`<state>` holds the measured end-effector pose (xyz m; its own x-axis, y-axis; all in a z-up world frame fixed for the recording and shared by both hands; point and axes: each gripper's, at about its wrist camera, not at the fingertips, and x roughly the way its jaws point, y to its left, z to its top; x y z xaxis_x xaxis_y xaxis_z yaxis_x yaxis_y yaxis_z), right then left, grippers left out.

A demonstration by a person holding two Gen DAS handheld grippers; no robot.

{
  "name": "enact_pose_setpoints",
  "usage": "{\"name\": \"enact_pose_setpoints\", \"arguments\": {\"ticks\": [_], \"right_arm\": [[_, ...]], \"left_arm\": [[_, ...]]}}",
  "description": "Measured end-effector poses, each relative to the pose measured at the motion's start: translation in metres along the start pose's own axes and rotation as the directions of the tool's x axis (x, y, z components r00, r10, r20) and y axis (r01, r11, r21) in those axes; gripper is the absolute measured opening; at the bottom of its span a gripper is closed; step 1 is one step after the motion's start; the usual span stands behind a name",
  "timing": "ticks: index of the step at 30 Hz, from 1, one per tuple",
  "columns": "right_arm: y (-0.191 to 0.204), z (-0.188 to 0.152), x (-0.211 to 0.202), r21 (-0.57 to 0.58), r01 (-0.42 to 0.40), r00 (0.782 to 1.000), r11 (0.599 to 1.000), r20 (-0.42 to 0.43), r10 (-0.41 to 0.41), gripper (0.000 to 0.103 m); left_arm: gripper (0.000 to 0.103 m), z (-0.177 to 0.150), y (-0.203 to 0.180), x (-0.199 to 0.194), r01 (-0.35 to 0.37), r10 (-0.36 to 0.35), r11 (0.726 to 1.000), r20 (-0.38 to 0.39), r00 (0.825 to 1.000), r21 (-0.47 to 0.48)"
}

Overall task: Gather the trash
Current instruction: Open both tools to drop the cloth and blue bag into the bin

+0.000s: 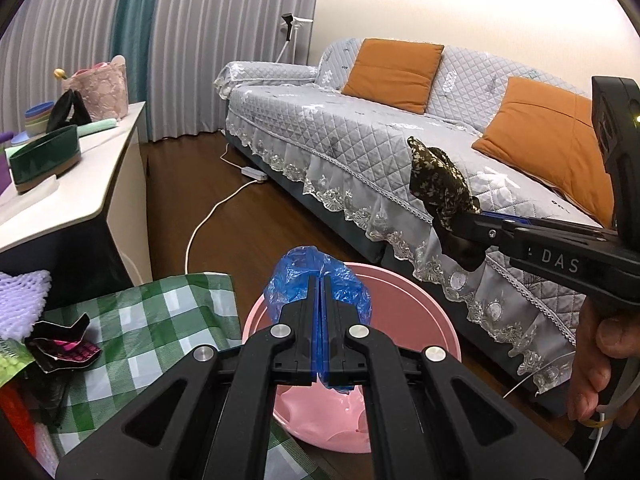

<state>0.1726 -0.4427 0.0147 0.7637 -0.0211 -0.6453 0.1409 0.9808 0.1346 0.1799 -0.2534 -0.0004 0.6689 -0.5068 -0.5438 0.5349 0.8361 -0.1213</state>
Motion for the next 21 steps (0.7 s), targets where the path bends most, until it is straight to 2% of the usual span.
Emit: {"name": "enact_pose_setpoints", "arguments": {"ticks": [9,11,12,13,16,21], "right_arm": [[-0.002,0.0,0.001,0.005,0.003,1.0,1.0,0.0,-0.003,0.022],[-0.002,0.0,0.001,0.008,0.008,1.0,1.0,0.002,-0.008,0.03],[-0.003,0.0,0.002,0.014,0.019,1.0,1.0,0.004,-0.019,0.04],[-0.004,0.0,0.001,0.021,0.024,1.0,1.0,0.006,-0.024,0.048],[-0.008,0.002,0.0,0.04,0.037,0.999,0.999,0.018,-0.038,0.058],[-0.007,0.004,-0.002,0.043,0.037,0.999,0.998,0.026,-0.038,0.061]], "left_arm": [[0.001,0.001,0.001,0.004,0.02,-0.02,1.0,-0.006,1.0,0.002],[0.01,0.001,0.002,0.004,0.012,-0.012,1.0,-0.01,1.0,0.002],[0.032,0.001,0.003,0.004,0.004,-0.004,1.0,-0.009,1.0,-0.003],[0.046,0.001,0.006,0.003,-0.003,0.003,1.0,-0.004,1.0,-0.016],[0.046,0.002,0.01,-0.002,-0.012,0.012,1.0,-0.001,1.0,-0.025],[0.046,0.005,0.012,-0.016,-0.027,0.027,0.999,0.01,1.0,-0.019]]}}
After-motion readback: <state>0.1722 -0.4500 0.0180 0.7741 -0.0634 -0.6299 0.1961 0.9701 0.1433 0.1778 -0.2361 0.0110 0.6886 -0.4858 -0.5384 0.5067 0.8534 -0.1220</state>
